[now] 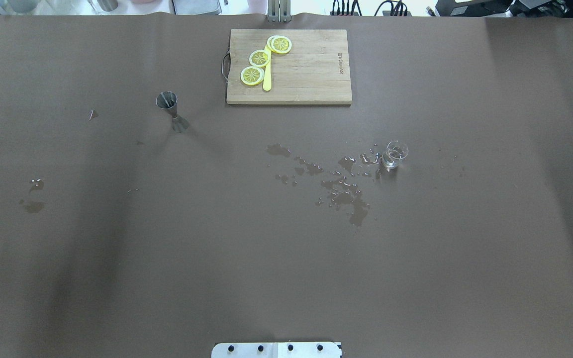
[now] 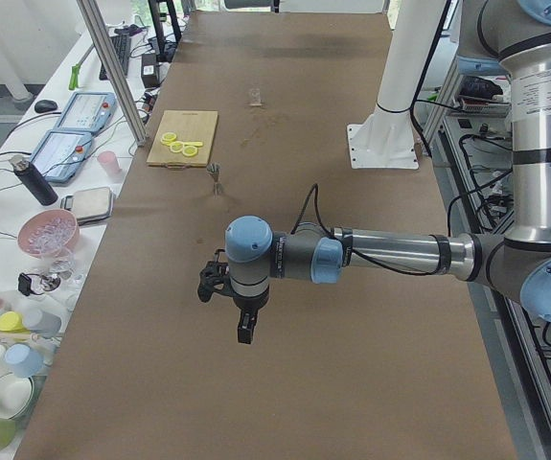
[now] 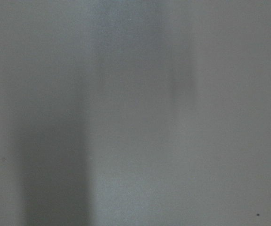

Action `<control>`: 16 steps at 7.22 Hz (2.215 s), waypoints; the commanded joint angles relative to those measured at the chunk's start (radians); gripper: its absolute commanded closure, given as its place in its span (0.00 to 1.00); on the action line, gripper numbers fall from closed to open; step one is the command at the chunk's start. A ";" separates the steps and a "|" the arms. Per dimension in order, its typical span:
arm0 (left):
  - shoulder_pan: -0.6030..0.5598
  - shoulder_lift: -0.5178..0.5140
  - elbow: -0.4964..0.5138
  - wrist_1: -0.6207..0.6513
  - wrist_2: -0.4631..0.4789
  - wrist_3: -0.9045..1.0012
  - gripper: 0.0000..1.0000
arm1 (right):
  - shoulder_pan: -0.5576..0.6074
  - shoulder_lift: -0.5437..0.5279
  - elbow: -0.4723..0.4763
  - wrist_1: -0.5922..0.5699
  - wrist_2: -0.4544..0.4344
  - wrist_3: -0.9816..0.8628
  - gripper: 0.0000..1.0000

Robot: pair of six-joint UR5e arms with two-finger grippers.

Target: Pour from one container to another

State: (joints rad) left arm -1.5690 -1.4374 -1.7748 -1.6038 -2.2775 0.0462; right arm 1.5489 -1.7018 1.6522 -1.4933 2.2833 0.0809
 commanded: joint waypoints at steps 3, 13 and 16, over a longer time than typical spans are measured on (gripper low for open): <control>-0.037 -0.006 0.032 0.047 -0.011 -0.058 0.01 | 0.008 -0.015 0.009 0.001 0.018 0.000 0.00; -0.031 0.003 0.035 0.048 -0.014 -0.066 0.01 | 0.008 -0.015 0.011 0.001 0.016 0.000 0.00; -0.032 0.009 0.038 0.050 -0.013 -0.065 0.01 | 0.013 -0.015 0.014 0.001 0.018 0.000 0.00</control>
State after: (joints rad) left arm -1.6001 -1.4323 -1.7381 -1.5523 -2.2908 -0.0189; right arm 1.5584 -1.7165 1.6643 -1.4926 2.3004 0.0813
